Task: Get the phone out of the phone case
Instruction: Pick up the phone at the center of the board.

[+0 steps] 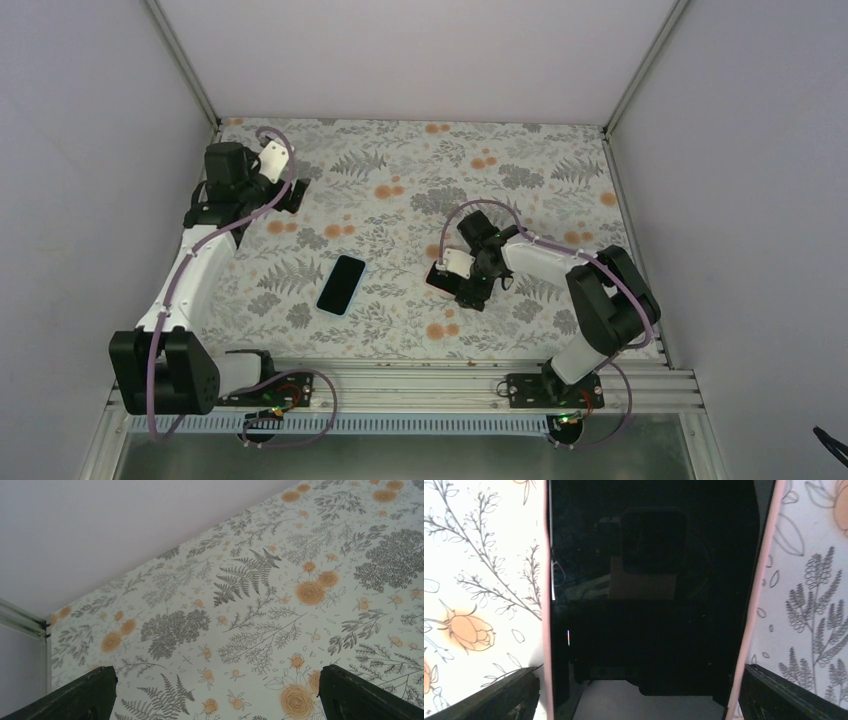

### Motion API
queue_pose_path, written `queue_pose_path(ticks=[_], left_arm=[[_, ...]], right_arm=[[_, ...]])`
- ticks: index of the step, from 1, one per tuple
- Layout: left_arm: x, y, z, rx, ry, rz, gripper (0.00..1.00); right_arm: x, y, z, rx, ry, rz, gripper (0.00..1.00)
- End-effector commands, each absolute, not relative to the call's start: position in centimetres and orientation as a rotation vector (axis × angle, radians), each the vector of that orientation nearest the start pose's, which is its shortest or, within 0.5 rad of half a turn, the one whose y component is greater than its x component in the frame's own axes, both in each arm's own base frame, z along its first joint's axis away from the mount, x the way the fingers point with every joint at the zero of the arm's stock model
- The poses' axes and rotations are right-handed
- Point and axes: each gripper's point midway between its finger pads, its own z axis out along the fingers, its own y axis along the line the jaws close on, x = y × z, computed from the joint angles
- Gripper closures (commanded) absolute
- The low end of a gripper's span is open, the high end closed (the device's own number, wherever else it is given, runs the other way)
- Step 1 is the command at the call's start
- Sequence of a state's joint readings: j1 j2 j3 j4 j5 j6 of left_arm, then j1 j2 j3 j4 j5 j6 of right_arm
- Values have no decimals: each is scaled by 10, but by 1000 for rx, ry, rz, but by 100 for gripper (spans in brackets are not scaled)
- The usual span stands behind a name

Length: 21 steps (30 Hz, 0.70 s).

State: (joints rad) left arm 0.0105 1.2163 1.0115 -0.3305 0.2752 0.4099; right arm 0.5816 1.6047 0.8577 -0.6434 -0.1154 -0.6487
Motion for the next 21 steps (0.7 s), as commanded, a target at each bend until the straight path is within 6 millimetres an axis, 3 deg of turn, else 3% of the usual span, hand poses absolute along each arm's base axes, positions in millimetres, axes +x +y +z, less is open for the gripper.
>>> queue_pose_path(ticks=[1,9,11,13,15,18,21], left_arm=[[392,-47,247,605,1999,-66,0],[395,-57,239,658,2010,-128,0],[394,-63,238,695,2005,-167,0],[392,-74,238,750,1998,-223,0],[387,-88,236,830,1986,-307,0],[381,-110,231,921,1994,-435,0],[374,-132,219,1018,2036,-613,0]], right_arm=[[239,176,5,-1751,2397,106,0],[227,168,-16,-1797,2444,107,5],[226,166,-21,-1799,2465,102,13],[226,165,-23,-1792,2478,96,29],[230,167,-20,-1767,2469,96,45],[239,173,-4,-1711,2421,86,51],[255,184,26,-1635,2326,74,55]])
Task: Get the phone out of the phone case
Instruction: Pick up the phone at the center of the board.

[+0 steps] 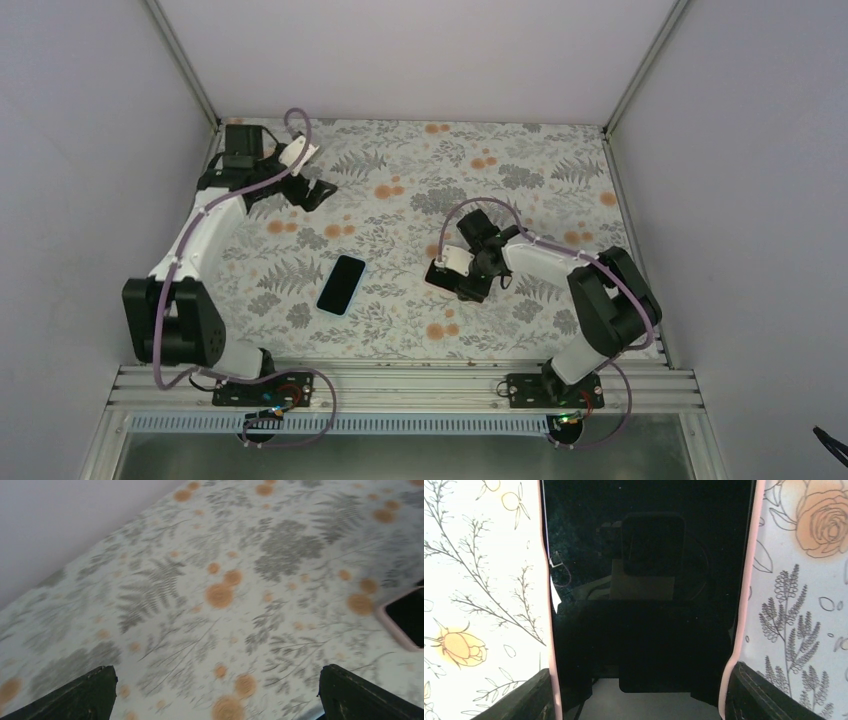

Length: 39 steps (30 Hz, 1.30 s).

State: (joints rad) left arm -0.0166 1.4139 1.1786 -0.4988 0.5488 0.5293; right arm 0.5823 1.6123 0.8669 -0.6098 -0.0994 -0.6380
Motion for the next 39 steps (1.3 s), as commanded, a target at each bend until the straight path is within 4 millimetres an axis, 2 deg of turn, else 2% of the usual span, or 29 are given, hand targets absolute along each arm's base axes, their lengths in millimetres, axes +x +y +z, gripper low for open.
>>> queue_pose_path(ticks=[1,2,3,6,9,14,18,20,21,22,25,34,36,39], left_arm=[[370,-141,213,1053,2053,-689,0],[367,-149,211,1099,2053,-757,0],[357,-156,198,1132,2100,-854,0],[350,-171,163,1153,2176,-1110,0],[344,-185,151,1143,2193,-1330,0],[350,-206,132,1124,2219,-1478,5],[362,-220,141,1080,2187,-1597,6],[368,-225,142,1067,2188,-1614,6],[369,-229,140,1076,2194,-1612,6],[370,-232,140,1081,2203,-1612,6],[373,-240,136,1069,2229,-1627,6],[388,-246,119,1019,2304,-1582,7],[389,-249,119,1027,2302,-1586,10],[387,-255,122,1053,2286,-1591,21]], right_arm=[[260,187,36,-1612,2298,68,56],[265,191,46,-1586,2271,61,56],[272,196,58,-1559,2239,61,55],[287,207,85,-1499,2174,52,55],[301,218,104,-1460,2125,45,58],[322,238,116,-1437,2087,44,57],[337,255,117,-1438,2065,47,57],[345,264,121,-1433,2047,48,57],[349,270,130,-1423,2023,51,57],[352,275,124,-1431,2030,55,57],[361,286,127,-1430,2021,59,57],[367,312,131,-1454,1986,77,57],[365,317,129,-1469,1985,75,57],[363,324,126,-1481,1981,75,57]])
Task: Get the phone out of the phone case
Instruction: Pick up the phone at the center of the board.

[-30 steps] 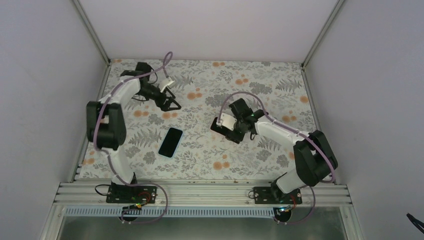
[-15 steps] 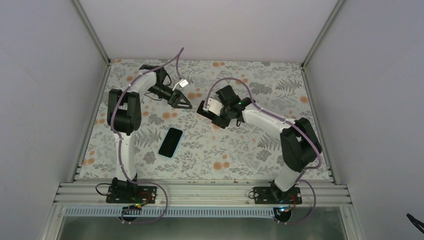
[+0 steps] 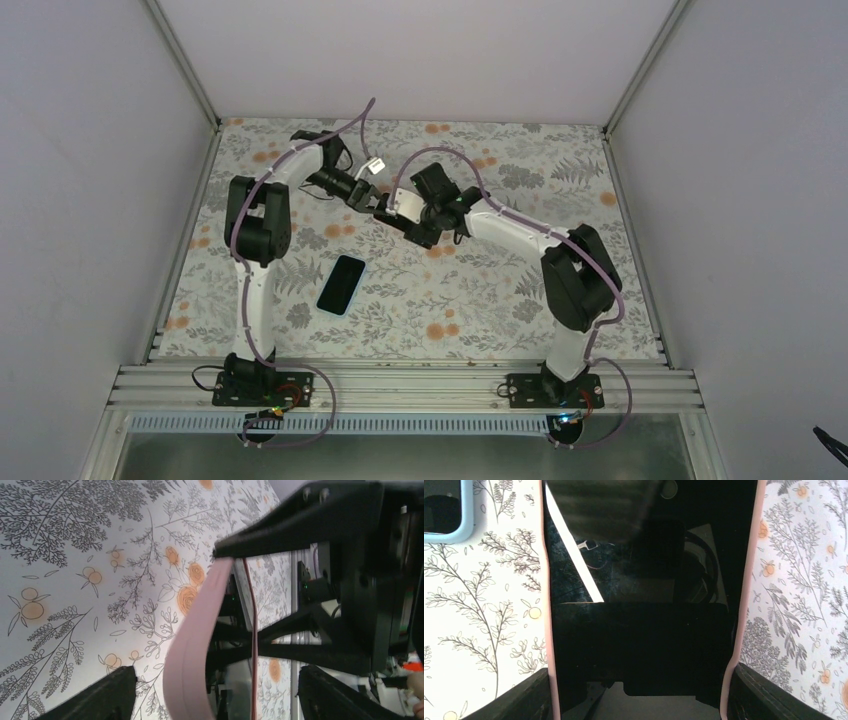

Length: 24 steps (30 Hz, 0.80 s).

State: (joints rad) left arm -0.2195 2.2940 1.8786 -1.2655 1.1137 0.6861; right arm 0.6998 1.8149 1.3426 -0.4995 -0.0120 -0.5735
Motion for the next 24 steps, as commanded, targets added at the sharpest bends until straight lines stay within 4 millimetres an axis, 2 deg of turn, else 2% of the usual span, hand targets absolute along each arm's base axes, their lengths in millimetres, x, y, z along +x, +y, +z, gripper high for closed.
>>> queue_pose_path(ticks=[1,7,8,13,16,18,20,22,24], left_arm=[[385,-257,124,1061,2281,-1593,25],[373,-263,127,1117,2270,-1615,66],[371,-263,127,1120,2273,-1614,70],[366,-262,126,1126,2280,-1625,74],[367,-261,127,1128,2276,-1625,85],[367,-262,129,1136,2270,-1621,97],[366,-262,133,1154,2257,-1605,98],[366,-262,137,1179,2245,-1579,98],[366,-260,143,1223,2230,-1522,98]], right_arm=[[363,325,126,-1479,1977,70,57],[373,326,128,-1420,1992,20,60],[375,325,130,-1408,1990,14,60],[380,322,140,-1363,1984,-17,60],[380,320,142,-1355,1981,-25,59],[380,319,142,-1354,1978,-31,50],[379,317,143,-1354,1974,-34,38],[372,316,147,-1370,1967,-9,19],[363,311,156,-1385,1963,55,11]])
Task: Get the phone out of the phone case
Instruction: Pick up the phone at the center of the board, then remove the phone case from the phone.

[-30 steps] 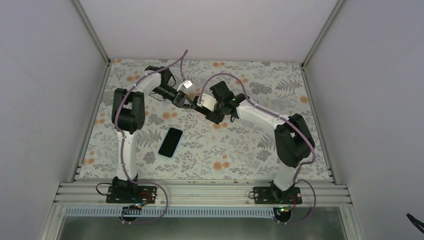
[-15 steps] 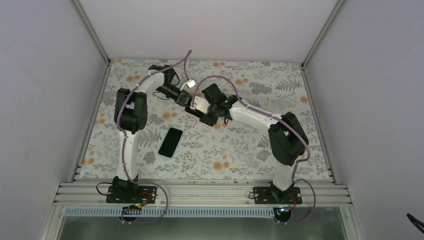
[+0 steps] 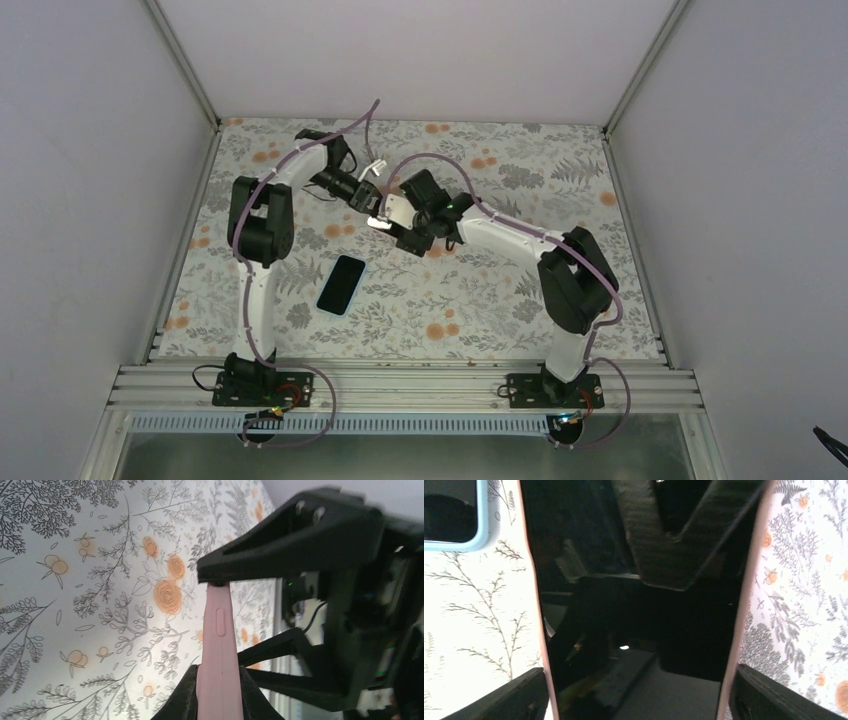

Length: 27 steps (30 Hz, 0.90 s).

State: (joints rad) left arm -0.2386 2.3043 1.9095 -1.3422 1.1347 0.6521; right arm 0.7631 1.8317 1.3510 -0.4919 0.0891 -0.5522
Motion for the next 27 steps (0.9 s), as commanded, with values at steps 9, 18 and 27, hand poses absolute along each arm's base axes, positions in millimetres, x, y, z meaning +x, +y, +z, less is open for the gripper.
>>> queue_pose_path(ticks=[9,18,27], left_arm=[[370,-248,223,1460,1984,-1068,98],[323,-259,273,1545,1732,-888,98],[313,-265,265,1540,1741,-888,98]], right_arm=[[309,246,212,-1431,1900,483,0],[326,222,210,-1337,1884,523,6],[336,229,233,-1287,1832,567,8]])
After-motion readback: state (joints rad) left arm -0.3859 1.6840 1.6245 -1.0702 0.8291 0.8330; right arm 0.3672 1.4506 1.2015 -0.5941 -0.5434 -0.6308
